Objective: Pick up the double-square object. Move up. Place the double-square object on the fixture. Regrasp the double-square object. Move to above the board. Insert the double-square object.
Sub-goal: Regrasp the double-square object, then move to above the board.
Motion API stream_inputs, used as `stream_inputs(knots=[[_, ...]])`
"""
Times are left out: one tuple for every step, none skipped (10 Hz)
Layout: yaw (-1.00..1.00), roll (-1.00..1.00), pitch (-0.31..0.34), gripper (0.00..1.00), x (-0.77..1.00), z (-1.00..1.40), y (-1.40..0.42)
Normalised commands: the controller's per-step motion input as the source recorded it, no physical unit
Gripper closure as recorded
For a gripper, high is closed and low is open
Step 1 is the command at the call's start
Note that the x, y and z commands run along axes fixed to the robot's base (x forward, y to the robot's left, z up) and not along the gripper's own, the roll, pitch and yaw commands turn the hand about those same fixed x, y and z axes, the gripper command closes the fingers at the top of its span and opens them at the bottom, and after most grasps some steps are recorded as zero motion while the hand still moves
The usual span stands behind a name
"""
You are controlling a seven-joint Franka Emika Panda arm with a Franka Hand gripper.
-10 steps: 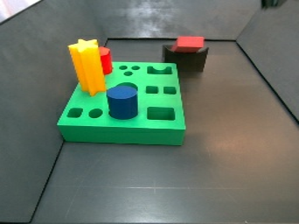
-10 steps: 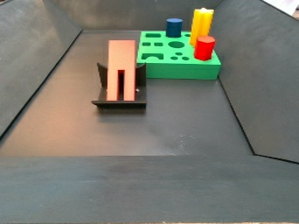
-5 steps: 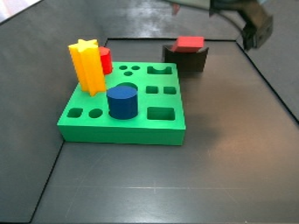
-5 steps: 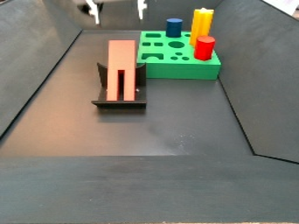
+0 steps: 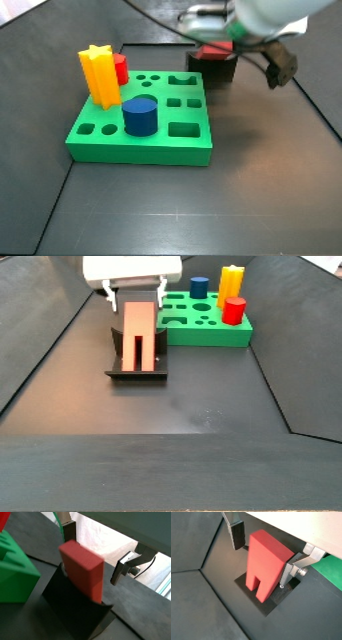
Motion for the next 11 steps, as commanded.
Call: stream_inputs(knots=[[-0.03, 0.08, -0.040, 0.00, 0.08, -0.32, 0.00], [0.00, 0.00, 0.000, 1.00, 0.00, 0.00, 0.00], [0.24, 0.08, -0.123, 1.00, 0.04, 1.00, -0.07], [0.23, 0.07, -0.125, 1.00, 0.04, 1.00, -0.07], [0.20, 0.07, -0.128, 1.00, 0.04, 1.00, -0.07], [0.13, 0.05, -0.136, 1.00, 0.04, 1.00, -0.07], [0.07, 0.04, -0.129, 1.00, 0.04, 1.00, -0.07], [0.02, 0.02, -0.116, 1.00, 0.04, 1.00, -0.07], [-0.01, 0.02, -0.101, 1.00, 0.03, 1.00, -0.07], [-0.05, 0.00, -0.074, 1.00, 0.03, 1.00, -0.06], [-0.08, 0.00, -0.042, 1.00, 0.02, 1.00, -0.06]])
